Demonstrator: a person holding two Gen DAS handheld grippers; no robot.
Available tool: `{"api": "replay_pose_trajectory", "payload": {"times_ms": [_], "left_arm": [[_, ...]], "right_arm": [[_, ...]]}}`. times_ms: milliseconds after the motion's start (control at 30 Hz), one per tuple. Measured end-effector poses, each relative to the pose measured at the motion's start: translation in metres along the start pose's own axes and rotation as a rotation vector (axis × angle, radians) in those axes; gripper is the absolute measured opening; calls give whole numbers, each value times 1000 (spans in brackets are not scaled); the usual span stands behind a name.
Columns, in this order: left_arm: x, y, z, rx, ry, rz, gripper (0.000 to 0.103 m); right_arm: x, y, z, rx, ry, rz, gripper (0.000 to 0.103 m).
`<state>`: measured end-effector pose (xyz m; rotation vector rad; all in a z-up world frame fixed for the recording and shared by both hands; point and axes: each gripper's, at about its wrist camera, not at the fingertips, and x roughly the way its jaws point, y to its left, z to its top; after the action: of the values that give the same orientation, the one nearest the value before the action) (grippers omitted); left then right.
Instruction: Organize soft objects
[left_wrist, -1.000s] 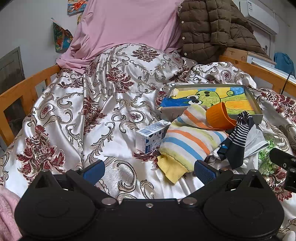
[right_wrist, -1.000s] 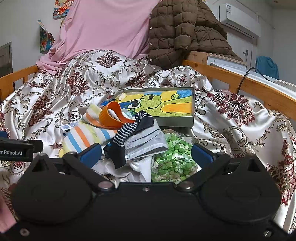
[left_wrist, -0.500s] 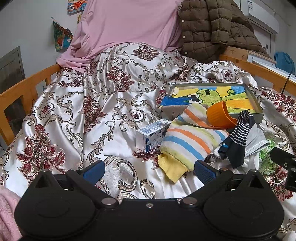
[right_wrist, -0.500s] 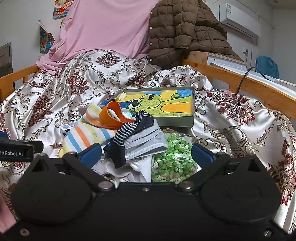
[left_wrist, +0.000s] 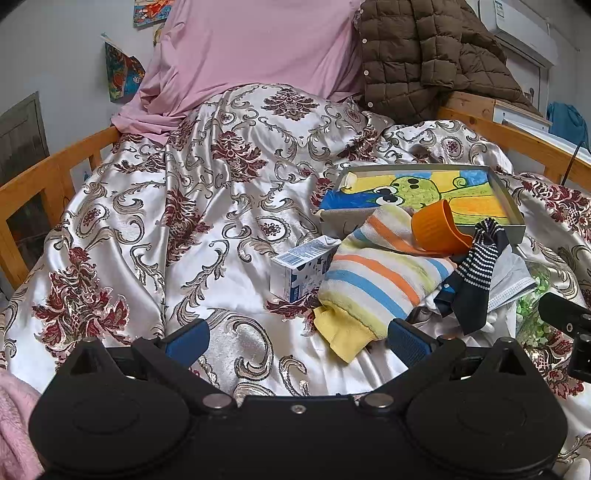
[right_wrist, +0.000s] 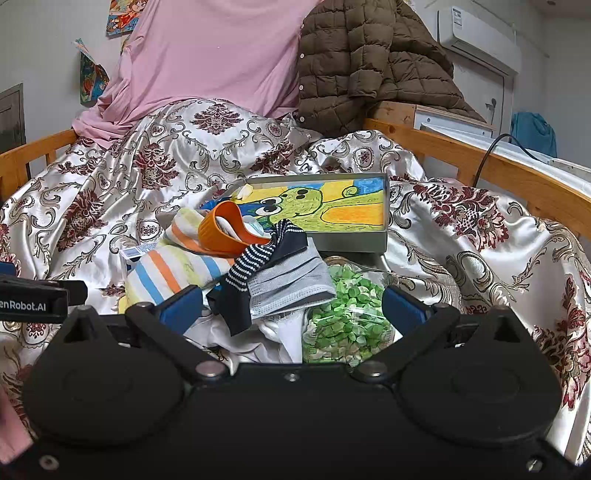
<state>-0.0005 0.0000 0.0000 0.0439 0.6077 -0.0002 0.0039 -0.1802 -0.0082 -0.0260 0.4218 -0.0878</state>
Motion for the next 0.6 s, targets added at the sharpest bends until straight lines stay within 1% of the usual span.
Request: {"api": "replay_pose_trajectory", "payload": {"times_ms": [267, 300, 600], "left_arm": [[0, 0, 0, 0, 1, 0, 102], [3, 5, -8, 0, 1, -1, 102], [6, 3, -12, 0, -4, -3, 102]], "right_arm": [[-1, 1, 0, 0, 1, 0, 103], [-1, 1, 0, 0, 1, 0, 103], [-1, 1, 0, -2, -1, 1, 102]]}}
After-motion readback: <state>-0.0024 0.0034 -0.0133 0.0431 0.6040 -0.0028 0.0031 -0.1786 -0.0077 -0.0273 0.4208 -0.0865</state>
